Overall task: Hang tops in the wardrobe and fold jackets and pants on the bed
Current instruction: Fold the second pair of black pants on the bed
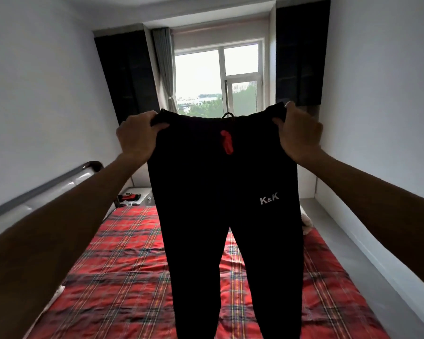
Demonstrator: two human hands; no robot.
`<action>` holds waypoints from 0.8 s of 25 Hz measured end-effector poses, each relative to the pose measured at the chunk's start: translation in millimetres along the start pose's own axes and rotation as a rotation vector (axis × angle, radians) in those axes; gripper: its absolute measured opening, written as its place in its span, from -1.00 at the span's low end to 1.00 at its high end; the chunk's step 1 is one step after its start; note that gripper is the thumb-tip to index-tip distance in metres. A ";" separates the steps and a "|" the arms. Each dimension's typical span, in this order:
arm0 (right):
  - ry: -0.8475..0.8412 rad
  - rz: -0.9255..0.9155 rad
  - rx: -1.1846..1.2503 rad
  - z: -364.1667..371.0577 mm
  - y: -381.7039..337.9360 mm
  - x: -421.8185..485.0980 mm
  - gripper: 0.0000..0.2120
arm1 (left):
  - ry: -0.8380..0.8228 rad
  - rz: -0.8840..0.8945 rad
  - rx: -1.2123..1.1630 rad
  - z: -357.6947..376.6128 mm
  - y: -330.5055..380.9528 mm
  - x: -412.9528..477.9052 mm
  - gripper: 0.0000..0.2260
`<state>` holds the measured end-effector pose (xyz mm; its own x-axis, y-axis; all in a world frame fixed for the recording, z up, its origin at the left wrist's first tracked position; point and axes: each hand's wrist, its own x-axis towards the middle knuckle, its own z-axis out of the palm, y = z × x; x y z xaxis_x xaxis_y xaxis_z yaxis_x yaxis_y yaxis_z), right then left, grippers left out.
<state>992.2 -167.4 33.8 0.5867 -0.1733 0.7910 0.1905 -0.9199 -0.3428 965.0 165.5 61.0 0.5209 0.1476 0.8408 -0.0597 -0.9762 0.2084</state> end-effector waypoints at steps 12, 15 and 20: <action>0.186 0.083 0.520 -109.7 -100.1 -199.3 -0.74 | 0.137 -0.096 -0.346 -150.3 -66.6 -150.9 -0.67; 0.272 0.019 0.507 -146.6 -123.2 -232.7 -0.66 | 0.171 -0.081 -0.535 -193.3 -77.8 -179.3 -0.75; 0.392 -0.114 0.466 -198.9 -159.4 -245.5 -0.57 | 0.153 -0.099 -0.745 -255.6 -79.6 -183.7 -0.79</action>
<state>661.3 -48.2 -5.0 0.2264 -0.2812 0.9326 0.6105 -0.7050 -0.3608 656.5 256.6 17.7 0.4331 0.3021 0.8492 -0.6056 -0.6003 0.5224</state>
